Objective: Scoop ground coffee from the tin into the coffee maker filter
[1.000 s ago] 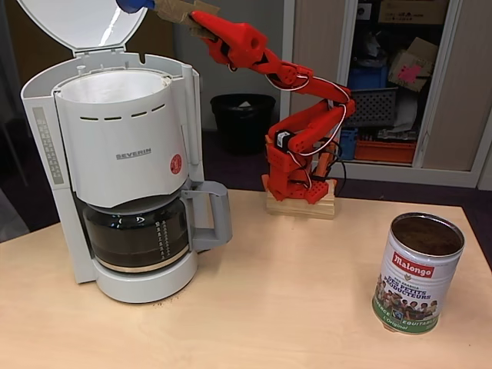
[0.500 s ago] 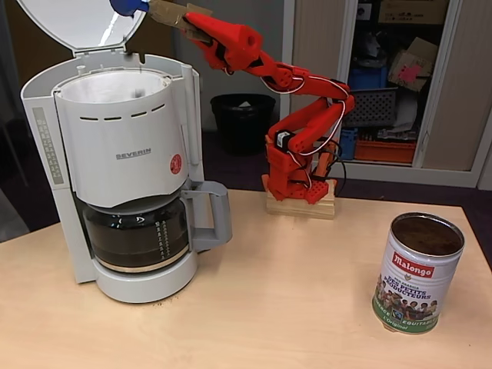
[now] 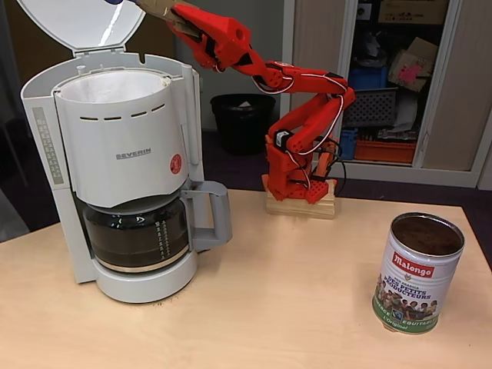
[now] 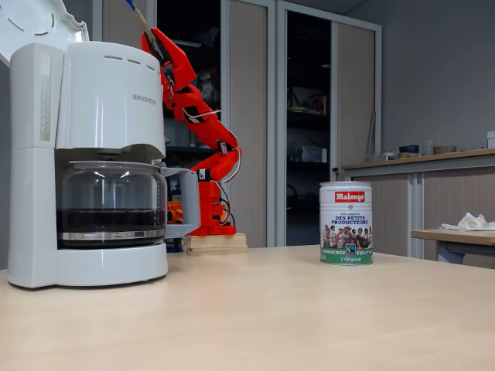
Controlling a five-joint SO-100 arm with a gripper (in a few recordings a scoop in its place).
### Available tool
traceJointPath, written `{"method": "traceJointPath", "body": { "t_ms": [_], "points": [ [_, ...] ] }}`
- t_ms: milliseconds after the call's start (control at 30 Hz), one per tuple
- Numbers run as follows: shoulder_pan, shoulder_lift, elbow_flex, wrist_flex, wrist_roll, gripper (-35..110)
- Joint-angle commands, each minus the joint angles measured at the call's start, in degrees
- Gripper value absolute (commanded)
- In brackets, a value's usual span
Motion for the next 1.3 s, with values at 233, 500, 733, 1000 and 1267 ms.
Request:
{"method": "traceJointPath", "body": {
  "t_ms": [233,500,733,1000,1267],
  "points": [
    [0.97,-3.34,-2.81,-11.87,16.17,0],
    [0.88,-6.33,-4.92,-18.54,34.54,0],
    [1.58,-7.38,-4.66,-20.13,44.91,0],
    [1.93,-8.88,-7.47,-19.69,29.62,0],
    [-4.48,-8.61,-17.23,-12.22,-29.36,0]
  ]
}}
